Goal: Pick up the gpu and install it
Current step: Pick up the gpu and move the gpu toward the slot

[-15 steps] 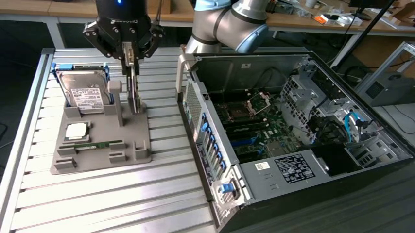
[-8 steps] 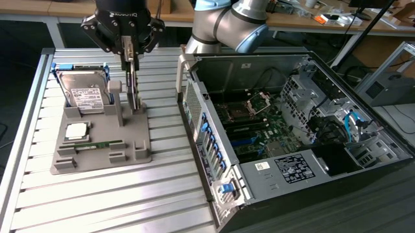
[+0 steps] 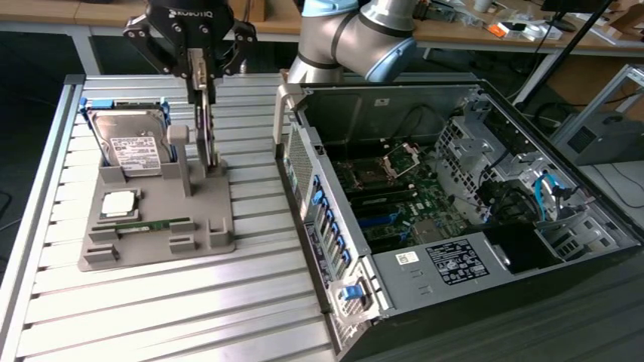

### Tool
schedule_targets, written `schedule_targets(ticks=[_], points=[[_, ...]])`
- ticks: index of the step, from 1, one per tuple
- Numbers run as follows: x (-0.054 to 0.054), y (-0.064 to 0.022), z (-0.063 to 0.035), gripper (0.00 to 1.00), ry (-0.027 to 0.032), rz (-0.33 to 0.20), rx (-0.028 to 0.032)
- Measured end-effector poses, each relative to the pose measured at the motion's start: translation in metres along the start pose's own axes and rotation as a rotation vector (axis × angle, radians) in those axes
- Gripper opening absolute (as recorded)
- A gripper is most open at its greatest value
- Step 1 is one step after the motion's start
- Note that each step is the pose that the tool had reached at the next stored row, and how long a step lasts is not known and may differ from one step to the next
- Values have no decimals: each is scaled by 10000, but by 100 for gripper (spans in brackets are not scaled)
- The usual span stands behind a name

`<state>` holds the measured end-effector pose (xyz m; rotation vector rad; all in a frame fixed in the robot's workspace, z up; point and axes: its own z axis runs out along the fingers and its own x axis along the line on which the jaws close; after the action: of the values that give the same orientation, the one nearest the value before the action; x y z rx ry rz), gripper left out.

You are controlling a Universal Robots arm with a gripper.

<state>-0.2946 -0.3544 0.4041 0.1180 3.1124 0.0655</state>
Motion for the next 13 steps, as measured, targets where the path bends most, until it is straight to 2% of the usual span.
schedule_targets(ticks=[13], points=[[-4, 6, -143, 27, 0, 0, 0]])
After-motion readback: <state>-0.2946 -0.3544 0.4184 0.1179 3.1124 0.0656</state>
